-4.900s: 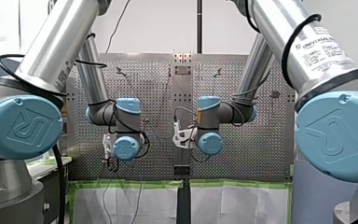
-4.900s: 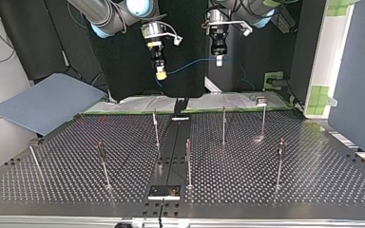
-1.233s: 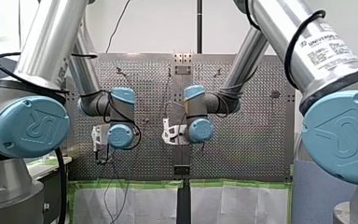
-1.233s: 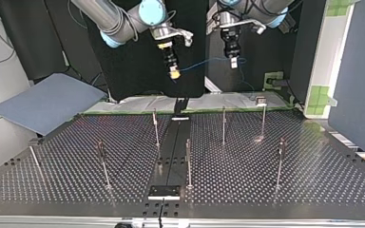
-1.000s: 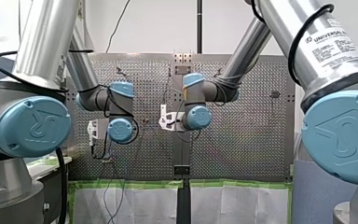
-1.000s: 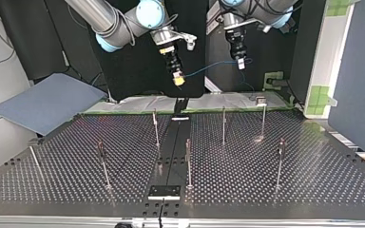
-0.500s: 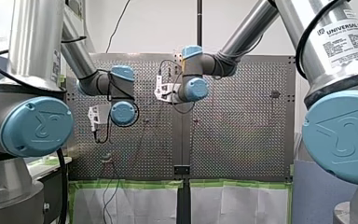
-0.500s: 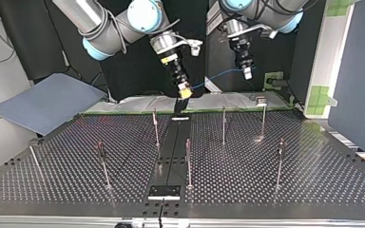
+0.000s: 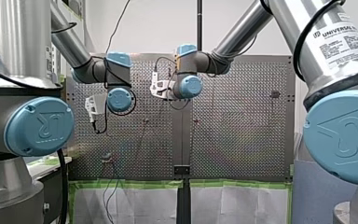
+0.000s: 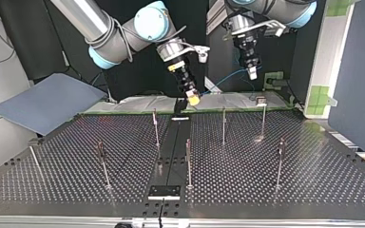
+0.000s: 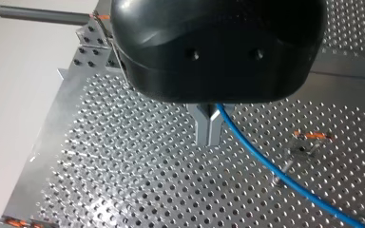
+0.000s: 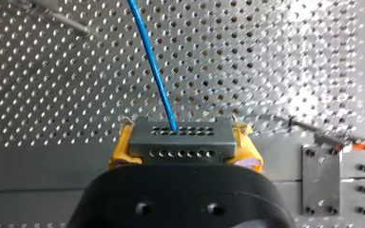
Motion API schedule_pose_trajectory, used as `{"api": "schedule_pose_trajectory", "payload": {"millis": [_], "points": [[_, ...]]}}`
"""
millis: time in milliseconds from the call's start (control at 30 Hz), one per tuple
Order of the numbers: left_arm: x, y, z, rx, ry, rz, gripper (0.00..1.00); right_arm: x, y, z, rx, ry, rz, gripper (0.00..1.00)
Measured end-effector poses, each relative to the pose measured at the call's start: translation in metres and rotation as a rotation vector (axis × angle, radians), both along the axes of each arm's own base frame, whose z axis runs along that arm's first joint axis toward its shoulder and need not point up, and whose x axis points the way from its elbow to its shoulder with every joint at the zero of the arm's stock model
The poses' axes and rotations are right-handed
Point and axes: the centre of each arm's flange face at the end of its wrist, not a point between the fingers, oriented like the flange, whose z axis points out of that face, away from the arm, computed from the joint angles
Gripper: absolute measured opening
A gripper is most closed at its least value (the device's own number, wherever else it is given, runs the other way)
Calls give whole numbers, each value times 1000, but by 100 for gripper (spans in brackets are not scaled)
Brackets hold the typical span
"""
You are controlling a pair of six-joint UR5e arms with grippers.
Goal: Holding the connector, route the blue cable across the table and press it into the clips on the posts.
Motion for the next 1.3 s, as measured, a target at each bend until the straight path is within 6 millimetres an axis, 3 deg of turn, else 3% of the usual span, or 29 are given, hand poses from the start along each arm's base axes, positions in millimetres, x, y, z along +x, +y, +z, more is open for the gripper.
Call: {"api": "schedule_pose_trajectory", "payload": {"millis": [300,600,967,1133,1300], "points": [[2,3,27,-43,-26,-17,0,20,9,29,-12,-17,32,0],[25,9,45,-35,-13,30,0,34,14,56,-10,-48,52,0],[43,25,101,-22,-61,116,0,38,1,90,24,-83,42,0],[52,29,104,-10,-54,123,0,43,-3,107,31,-125,61,0],[59,32,107,-10,-63,129,0,53,-5,108,45,-128,75,0]]}}
